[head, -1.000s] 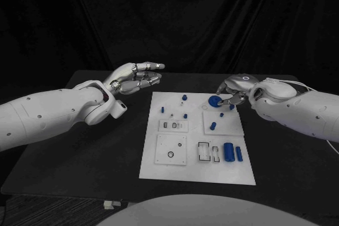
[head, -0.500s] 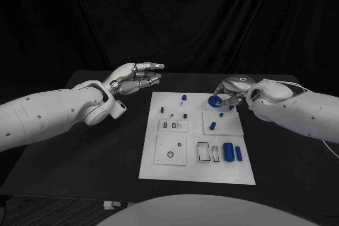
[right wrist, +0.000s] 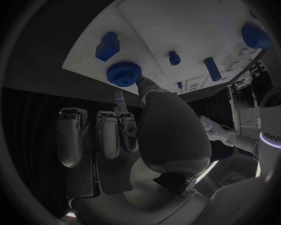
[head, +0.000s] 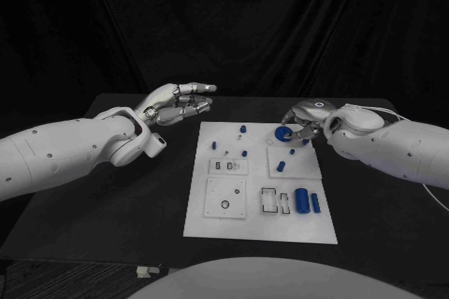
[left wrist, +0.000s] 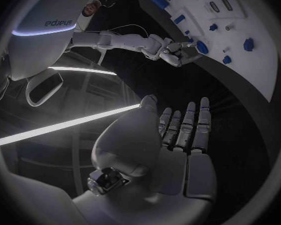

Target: Assemble the parts on the task board

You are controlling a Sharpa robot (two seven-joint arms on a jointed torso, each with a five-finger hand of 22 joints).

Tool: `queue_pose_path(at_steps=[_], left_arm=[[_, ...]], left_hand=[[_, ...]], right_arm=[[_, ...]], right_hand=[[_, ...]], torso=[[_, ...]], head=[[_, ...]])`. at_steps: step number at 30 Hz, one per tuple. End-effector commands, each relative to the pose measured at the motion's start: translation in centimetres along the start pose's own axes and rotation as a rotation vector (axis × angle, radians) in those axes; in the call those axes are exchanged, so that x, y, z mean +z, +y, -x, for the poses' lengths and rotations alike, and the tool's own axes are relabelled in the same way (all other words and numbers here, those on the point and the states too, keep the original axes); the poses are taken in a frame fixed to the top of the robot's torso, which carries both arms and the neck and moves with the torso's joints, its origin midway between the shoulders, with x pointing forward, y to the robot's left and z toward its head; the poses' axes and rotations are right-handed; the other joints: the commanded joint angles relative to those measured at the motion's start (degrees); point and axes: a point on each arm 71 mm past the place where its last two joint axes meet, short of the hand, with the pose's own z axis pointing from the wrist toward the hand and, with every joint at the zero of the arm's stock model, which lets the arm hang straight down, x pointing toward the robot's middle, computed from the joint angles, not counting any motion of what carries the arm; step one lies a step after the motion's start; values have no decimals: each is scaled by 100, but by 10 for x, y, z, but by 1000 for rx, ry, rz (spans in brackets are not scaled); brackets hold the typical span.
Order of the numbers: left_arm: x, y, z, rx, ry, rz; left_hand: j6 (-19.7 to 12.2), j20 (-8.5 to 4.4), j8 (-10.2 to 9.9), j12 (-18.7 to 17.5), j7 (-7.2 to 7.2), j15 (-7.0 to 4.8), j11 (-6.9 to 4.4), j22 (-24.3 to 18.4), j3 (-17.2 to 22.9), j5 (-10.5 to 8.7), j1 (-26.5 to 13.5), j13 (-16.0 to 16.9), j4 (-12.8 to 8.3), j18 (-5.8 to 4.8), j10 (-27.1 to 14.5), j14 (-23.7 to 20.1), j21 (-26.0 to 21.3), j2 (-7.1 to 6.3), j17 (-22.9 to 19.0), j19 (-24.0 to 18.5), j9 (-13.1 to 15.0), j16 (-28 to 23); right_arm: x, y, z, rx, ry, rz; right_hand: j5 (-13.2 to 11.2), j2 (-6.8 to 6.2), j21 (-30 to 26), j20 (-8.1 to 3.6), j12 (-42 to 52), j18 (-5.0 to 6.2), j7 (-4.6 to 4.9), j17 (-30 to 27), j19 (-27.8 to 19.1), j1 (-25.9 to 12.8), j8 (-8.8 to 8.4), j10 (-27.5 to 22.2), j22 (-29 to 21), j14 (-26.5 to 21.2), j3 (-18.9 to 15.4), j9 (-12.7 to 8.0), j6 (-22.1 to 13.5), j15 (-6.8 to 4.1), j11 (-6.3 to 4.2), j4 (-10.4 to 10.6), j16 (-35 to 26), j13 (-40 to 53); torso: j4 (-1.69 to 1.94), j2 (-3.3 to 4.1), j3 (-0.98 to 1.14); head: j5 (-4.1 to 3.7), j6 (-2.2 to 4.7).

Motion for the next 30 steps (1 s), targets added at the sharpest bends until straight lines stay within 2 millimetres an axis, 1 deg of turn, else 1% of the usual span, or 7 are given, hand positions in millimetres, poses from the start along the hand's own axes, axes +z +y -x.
queue_pose_path(at_steps=[1,10,22,24,27,29,30], left_arm=[[1,-4,-1,-9,5,-43],[1,-4,-1,-11,7,-44],[1,-4,-1,-14,10,-43],[1,-4,-1,-14,11,-43],[1,-4,-1,-14,10,-43],[1,-4,-1,-14,10,-43],[1,-4,-1,-14,10,-43]], left_hand=[[0,-3,0,-10,-17,2,-4,-9,29,28,54,10,2,8,33,37,33,-15,10,49,0,35],[4,-3,1,-15,-17,8,7,-12,28,9,40,10,9,1,40,39,36,-9,6,58,1,30],[9,-3,2,-17,-17,9,10,-13,28,9,39,9,7,-1,42,44,36,-9,7,61,1,29],[9,-3,2,-17,-17,9,10,-13,28,9,39,9,7,-1,42,44,36,-9,7,61,1,29],[9,-3,2,-17,-17,9,10,-13,28,9,39,9,7,-1,42,44,36,-9,7,61,1,29],[9,-3,2,-17,-17,9,10,-13,28,9,39,9,7,-1,42,44,36,-9,7,61,1,29],[9,-3,2,-17,-18,10,13,-13,29,11,40,10,5,-3,44,46,37,-9,6,63,1,28]], right_arm=[[0,-1,-3,0,17,-17],[1,-4,-5,-1,36,-35],[3,-2,-15,3,61,-39],[3,-1,-16,4,61,-36],[3,0,-16,4,52,-27],[4,0,-16,4,45,-21],[4,1,-16,4,40,-17]], right_hand=[[-66,11,2,46,20,13,6,1508,370,-52,-37,597,1375,604,-2,-17,-29,39,48,8,17,1508],[-261,1,44,62,20,1,50,1508,399,-84,-12,597,1391,604,-19,-43,46,61,80,-3,17,1508],[-279,4,16,91,20,9,77,1508,380,24,110,597,1380,604,8,-8,310,89,109,-60,17,1508],[-190,15,18,96,20,9,80,1508,381,77,129,597,1381,604,27,1,359,93,112,-93,17,1508],[252,63,9,103,20,12,83,1508,374,193,195,597,1377,604,97,40,517,98,117,-186,17,1508],[346,71,14,103,20,10,81,1508,377,215,196,597,1379,604,114,44,528,97,115,-208,17,1508],[592,88,19,98,20,9,73,1508,380,271,210,597,1381,604,161,58,571,92,105,-260,17,1508]], torso=[[2,2,-2],[-4,-4,2],[-1,-2,2],[0,-1,3],[-2,-2,3],[-4,-3,2],[-4,-3,1]], head=[[6,-1],[10,-1],[31,-1],[27,-1],[28,-1],[28,-1],[27,-1]])
